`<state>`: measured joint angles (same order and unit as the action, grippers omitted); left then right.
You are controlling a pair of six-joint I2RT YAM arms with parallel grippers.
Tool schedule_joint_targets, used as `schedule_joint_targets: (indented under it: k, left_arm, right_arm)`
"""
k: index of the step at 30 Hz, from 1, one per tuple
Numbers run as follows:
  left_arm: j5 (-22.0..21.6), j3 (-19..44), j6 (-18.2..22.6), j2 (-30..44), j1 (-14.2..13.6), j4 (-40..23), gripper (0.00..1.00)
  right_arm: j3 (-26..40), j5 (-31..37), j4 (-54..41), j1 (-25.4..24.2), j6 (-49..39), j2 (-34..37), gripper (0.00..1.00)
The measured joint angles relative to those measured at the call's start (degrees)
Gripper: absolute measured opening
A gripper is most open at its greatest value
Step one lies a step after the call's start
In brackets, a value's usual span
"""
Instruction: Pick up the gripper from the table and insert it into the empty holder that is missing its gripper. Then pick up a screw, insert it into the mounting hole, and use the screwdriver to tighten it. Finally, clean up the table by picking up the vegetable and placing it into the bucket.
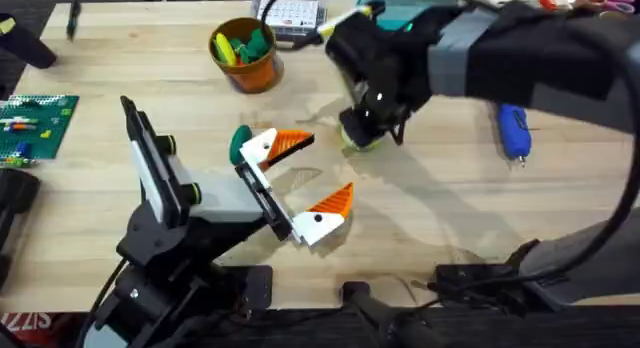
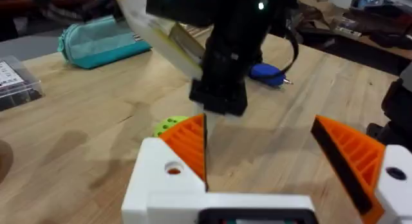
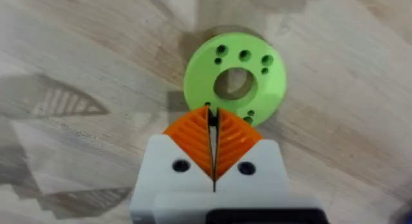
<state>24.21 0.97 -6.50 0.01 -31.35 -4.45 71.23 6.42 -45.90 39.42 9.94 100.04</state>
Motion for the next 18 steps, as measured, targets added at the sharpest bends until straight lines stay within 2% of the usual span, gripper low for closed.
schedule_joint_targets:
  k: [8, 18]
  left_arm:
    - [0.0, 0.0, 0.0, 0.0, 0.0, 0.0, 0.993]
    - [0.0, 0.0, 0.0, 0.0, 0.0, 0.0, 0.993]
  right_arm:
    - [11.5, 0.2, -6.9, -3.5, -1.1, -3.0, 0.006]
    - [16.9, -0.5, -14.4, -3.7, -2.7, -4.1, 0.006]
